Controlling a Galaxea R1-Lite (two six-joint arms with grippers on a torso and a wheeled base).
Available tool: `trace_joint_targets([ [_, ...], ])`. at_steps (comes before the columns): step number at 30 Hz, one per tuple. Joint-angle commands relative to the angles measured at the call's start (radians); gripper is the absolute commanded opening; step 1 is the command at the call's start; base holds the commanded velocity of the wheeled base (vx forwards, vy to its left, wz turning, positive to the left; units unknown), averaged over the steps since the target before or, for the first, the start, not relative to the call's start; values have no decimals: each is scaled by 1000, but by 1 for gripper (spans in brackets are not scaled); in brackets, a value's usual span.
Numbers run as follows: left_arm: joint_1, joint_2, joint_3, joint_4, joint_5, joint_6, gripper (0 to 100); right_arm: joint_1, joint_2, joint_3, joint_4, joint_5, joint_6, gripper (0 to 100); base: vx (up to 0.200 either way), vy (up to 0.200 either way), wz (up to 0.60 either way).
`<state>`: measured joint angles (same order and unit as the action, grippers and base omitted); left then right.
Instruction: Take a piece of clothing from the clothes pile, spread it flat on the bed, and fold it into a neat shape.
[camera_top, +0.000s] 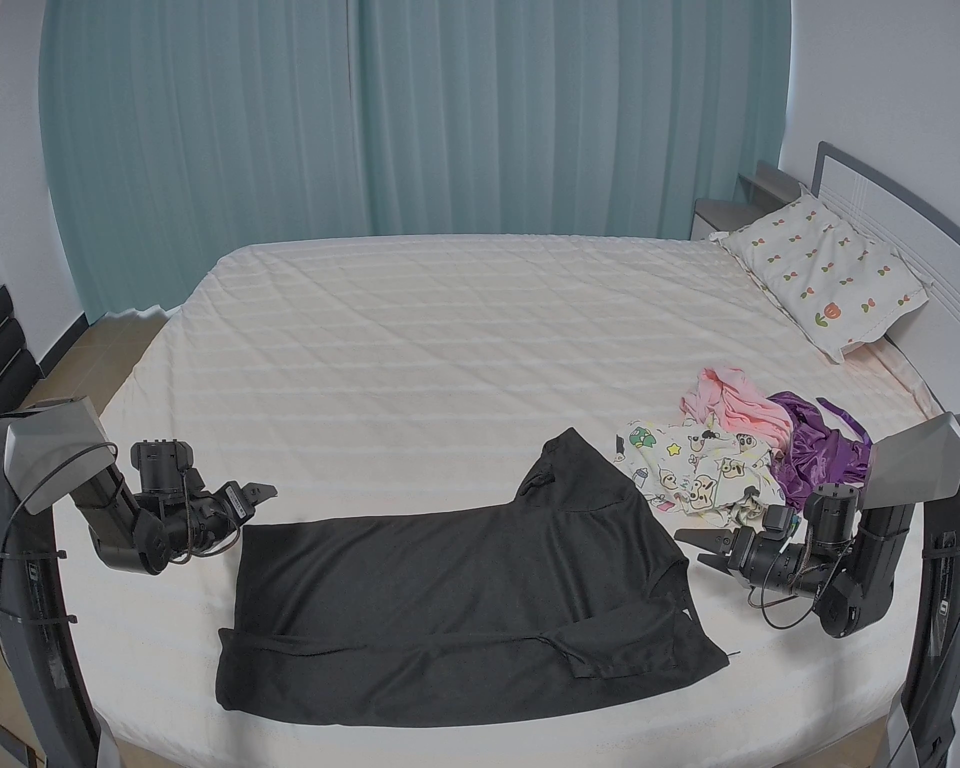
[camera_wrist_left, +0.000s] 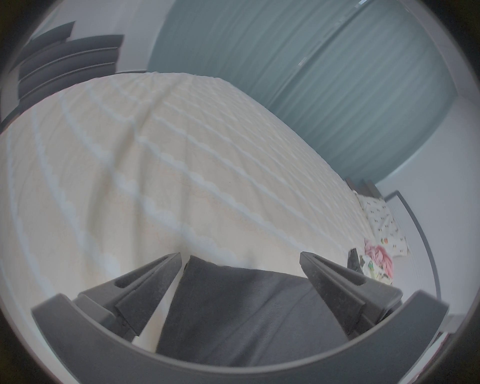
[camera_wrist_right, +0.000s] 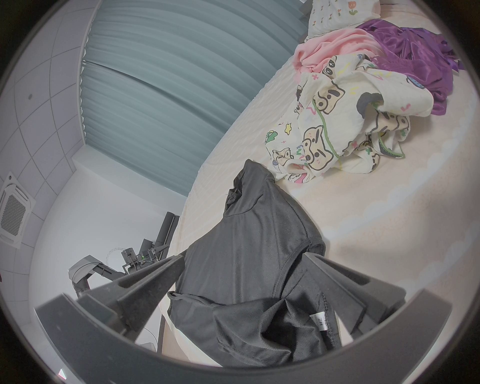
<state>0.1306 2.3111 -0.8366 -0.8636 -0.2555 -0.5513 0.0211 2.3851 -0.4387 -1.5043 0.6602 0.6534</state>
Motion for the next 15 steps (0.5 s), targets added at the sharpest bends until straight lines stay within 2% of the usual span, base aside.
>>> trace_joint_targets([
  [1, 17, 74, -18, -25, -41, 50, 100, 0, 5, -5, -1, 1, 0, 100, 0, 0, 0],
  [4, 21, 91, -19, -29, -54, 97, 100, 0, 5, -5, -1, 1, 0, 100, 0, 0, 0],
  [15, 20, 99, -26, -48, -59, 111, 100, 3, 8, -9, 1, -1, 0, 100, 0, 0, 0],
])
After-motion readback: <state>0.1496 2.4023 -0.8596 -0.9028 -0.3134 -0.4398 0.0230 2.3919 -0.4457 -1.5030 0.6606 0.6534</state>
